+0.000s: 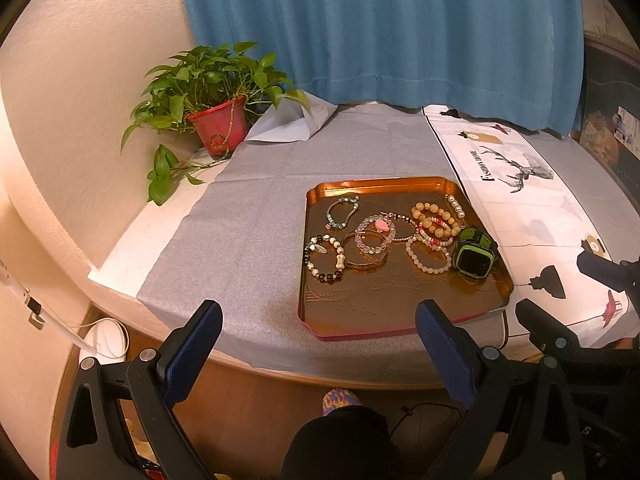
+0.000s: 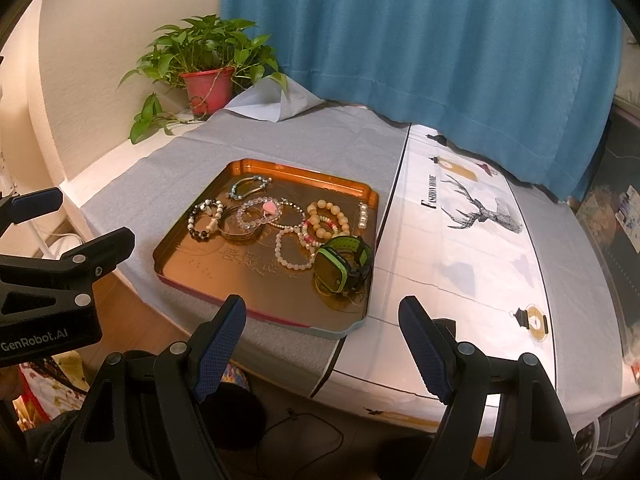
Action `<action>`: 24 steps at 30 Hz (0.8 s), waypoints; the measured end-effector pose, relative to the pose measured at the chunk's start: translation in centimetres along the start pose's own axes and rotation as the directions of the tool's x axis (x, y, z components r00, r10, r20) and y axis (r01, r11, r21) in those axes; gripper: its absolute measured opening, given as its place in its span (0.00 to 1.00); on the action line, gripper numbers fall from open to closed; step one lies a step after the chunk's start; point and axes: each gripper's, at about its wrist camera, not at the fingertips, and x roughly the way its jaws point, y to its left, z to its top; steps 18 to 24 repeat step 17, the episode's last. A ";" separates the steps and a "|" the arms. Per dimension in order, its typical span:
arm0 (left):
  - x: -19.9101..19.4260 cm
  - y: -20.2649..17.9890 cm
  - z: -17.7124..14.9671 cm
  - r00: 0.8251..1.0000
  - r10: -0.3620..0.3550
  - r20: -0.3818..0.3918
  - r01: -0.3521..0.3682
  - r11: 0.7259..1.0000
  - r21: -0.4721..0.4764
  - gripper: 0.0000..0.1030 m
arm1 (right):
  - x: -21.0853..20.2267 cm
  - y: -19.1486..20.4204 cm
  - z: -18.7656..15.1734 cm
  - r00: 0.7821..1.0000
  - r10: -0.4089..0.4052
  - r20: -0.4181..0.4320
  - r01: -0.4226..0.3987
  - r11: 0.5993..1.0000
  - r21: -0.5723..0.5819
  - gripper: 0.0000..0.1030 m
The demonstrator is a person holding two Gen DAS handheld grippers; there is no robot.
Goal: Organize jewelry
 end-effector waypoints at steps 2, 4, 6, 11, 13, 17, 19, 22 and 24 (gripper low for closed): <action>-0.1 0.1 0.0 1.000 0.000 0.000 0.000 1.000 0.000 0.94 | 0.0 -0.1 0.0 1.000 -0.001 -0.001 0.001 1.000 0.001 0.77; 0.0 -0.1 0.0 1.000 0.001 0.000 -0.001 1.000 -0.002 0.94 | 0.2 -0.1 0.0 1.000 -0.001 -0.002 0.001 1.000 0.001 0.77; 0.0 -0.1 0.0 1.000 0.001 -0.001 -0.001 1.000 -0.002 0.94 | 0.2 -0.2 0.0 1.000 -0.001 -0.002 0.001 1.000 0.001 0.77; -0.1 0.3 -0.2 1.000 0.001 -0.002 -0.001 1.000 0.000 0.94 | 0.3 -0.2 -0.1 1.000 0.000 -0.002 0.000 1.000 0.002 0.77; 0.0 0.2 -0.1 1.000 -0.006 -0.006 0.006 1.000 0.000 0.94 | 0.3 -0.1 0.0 1.000 0.003 -0.004 -0.003 1.000 0.002 0.77; 0.1 0.5 -0.2 1.000 -0.009 -0.009 0.009 1.000 0.002 0.94 | 0.4 0.0 -0.1 1.000 0.007 -0.002 -0.007 1.000 0.004 0.77; 0.1 0.5 -0.2 1.000 -0.009 -0.009 0.009 1.000 0.002 0.94 | 0.4 0.0 -0.1 1.000 0.007 -0.002 -0.007 1.000 0.004 0.77; 0.1 0.5 -0.2 1.000 -0.009 -0.009 0.009 1.000 0.002 0.94 | 0.4 0.0 -0.1 1.000 0.007 -0.002 -0.007 1.000 0.004 0.77; 0.1 0.5 -0.2 1.000 -0.009 -0.009 0.009 1.000 0.002 0.94 | 0.4 0.0 -0.1 1.000 0.007 -0.002 -0.007 1.000 0.004 0.77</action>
